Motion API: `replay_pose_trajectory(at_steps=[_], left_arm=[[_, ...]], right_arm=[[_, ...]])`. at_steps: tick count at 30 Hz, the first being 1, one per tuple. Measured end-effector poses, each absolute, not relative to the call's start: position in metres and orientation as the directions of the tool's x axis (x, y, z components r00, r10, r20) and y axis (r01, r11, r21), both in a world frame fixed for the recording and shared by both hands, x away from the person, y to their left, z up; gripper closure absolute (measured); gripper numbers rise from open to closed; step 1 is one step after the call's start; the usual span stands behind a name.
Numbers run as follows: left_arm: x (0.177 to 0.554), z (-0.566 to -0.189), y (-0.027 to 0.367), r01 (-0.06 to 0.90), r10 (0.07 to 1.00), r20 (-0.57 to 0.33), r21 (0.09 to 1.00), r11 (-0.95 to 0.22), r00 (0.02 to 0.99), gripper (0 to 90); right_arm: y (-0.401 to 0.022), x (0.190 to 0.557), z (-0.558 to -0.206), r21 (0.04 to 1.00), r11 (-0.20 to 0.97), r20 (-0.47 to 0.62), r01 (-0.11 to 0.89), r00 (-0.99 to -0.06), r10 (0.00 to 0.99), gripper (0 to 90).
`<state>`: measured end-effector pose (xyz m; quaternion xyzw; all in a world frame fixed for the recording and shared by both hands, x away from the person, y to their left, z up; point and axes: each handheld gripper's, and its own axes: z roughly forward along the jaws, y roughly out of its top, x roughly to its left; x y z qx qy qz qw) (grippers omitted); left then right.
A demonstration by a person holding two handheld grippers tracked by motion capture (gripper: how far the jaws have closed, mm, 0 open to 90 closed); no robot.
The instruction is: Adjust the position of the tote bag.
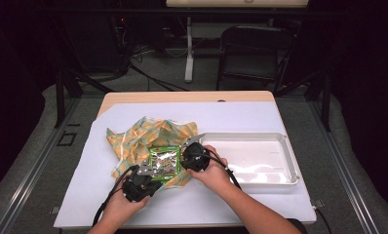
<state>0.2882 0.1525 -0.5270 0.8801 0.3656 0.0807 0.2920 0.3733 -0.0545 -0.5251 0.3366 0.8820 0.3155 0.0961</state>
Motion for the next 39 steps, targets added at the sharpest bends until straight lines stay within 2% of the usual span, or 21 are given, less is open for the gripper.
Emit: replay_pose_trajectory(at_steps=[26,39], left_arm=[[0.283,-0.543,0.142,0.581,0.674,-0.057,0.564,-0.587,0.736,84.6],[0.283,-0.543,0.140,0.576,0.671,-0.056,0.567,-0.588,0.739,83.9]], right_arm=[[-0.051,0.367,-0.521,0.657,0.551,0.060,0.514,-0.764,0.642,74.7],[-0.037,0.340,-0.509,0.669,0.595,0.057,0.446,-0.829,0.557,75.0]])
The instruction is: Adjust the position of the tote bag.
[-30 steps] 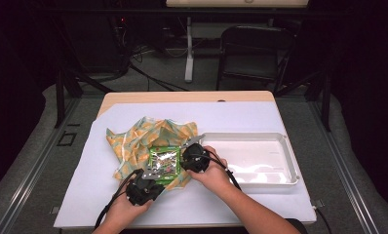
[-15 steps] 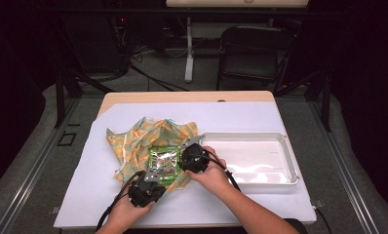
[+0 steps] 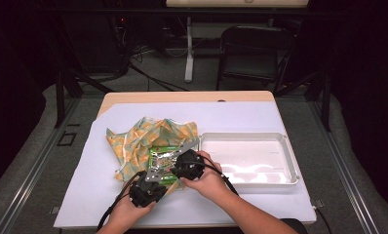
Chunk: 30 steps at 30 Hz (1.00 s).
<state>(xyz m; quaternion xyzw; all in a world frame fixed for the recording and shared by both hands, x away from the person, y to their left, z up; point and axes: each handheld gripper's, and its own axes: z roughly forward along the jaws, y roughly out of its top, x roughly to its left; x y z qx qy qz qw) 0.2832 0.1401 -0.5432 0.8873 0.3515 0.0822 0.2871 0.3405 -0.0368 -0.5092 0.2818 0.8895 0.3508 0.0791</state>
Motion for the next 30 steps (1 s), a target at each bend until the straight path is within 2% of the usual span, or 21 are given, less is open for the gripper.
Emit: replay_pose_trajectory(at_steps=[12,22,30], left_arm=[[0.283,-0.543,0.141,0.579,0.674,-0.060,0.572,-0.581,0.736,83.6],[0.283,-0.542,0.143,0.584,0.682,-0.067,0.582,-0.566,0.728,82.8],[0.288,-0.524,0.158,0.590,0.713,-0.082,0.630,-0.505,0.697,77.5]], right_arm=[[-0.046,0.324,-0.521,0.641,0.620,0.040,0.452,-0.827,0.561,75.9],[-0.057,0.316,-0.532,0.643,0.598,0.047,0.478,-0.804,0.593,76.8],[-0.059,0.317,-0.536,0.643,0.592,0.043,0.485,-0.795,0.605,76.6]])
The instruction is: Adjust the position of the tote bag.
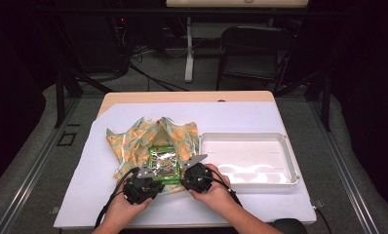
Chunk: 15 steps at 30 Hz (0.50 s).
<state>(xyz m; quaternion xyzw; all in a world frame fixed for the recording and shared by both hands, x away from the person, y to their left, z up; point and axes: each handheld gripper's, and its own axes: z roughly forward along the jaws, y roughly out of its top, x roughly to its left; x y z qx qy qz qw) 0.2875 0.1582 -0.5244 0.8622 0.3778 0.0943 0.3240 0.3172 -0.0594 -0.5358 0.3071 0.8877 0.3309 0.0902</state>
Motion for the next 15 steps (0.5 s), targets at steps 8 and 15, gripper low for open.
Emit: replay_pose_trajectory(at_steps=[8,15], left_arm=[[0.305,-0.499,0.176,0.602,0.761,-0.083,0.669,-0.436,0.643,69.5],[0.325,-0.483,0.183,0.608,0.797,-0.080,0.694,-0.386,0.598,63.6]], right_arm=[[-0.061,0.319,-0.534,0.647,0.580,0.045,0.494,-0.785,0.618,76.2],[-0.062,0.320,-0.534,0.656,0.569,0.045,0.495,-0.779,0.626,75.8]])
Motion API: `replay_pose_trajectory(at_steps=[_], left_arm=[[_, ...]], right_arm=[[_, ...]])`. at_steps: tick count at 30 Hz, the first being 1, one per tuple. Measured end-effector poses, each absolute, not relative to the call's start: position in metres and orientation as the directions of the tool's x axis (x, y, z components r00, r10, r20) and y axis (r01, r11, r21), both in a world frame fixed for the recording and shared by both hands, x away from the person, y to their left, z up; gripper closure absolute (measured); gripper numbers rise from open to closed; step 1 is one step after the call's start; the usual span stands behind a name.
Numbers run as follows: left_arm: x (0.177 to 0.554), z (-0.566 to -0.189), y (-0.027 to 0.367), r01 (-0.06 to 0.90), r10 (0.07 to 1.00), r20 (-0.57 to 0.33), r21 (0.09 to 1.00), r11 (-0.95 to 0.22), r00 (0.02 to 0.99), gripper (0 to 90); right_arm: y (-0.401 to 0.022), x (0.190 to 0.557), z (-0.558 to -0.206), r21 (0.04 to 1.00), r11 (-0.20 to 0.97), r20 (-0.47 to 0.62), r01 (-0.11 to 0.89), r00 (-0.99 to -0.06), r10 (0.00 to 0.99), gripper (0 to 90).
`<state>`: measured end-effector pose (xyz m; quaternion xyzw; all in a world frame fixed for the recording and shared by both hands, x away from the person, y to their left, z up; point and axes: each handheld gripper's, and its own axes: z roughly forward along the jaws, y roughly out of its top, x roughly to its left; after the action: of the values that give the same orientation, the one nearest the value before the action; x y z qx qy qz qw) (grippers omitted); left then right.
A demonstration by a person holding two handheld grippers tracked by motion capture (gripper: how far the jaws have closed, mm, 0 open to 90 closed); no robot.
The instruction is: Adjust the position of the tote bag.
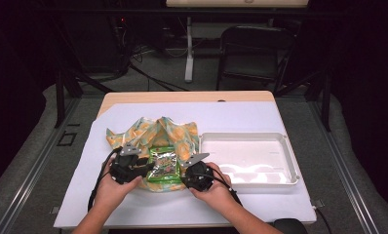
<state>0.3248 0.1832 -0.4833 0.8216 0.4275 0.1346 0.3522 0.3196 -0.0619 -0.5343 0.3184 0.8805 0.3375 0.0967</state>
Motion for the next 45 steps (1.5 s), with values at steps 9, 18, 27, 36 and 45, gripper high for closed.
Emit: replay_pose_trajectory(at_steps=[9,18,27,36,45], left_arm=[[0.351,-0.484,0.181,0.667,0.826,-0.146,0.673,-0.320,0.544,63.2],[0.356,-0.500,0.166,0.681,0.823,-0.165,0.661,-0.317,0.543,60.9],[0.353,-0.514,0.167,0.698,0.832,-0.154,0.636,-0.329,0.533,60.3],[0.351,-0.517,0.172,0.701,0.836,-0.169,0.644,-0.308,0.522,57.2],[0.350,-0.518,0.173,0.702,0.836,-0.168,0.641,-0.310,0.523,57.2]], right_arm=[[-0.062,0.319,-0.534,0.654,0.572,0.041,0.495,-0.778,0.627,75.4],[-0.061,0.319,-0.535,0.657,0.572,0.040,0.492,-0.780,0.625,75.0],[-0.060,0.319,-0.529,0.676,0.558,0.047,0.482,-0.783,0.620,73.3],[-0.043,0.320,-0.514,0.715,0.544,0.038,0.439,-0.802,0.597,75.5],[-0.023,0.344,-0.512,0.728,0.532,0.008,0.433,-0.781,0.624,83.1]])
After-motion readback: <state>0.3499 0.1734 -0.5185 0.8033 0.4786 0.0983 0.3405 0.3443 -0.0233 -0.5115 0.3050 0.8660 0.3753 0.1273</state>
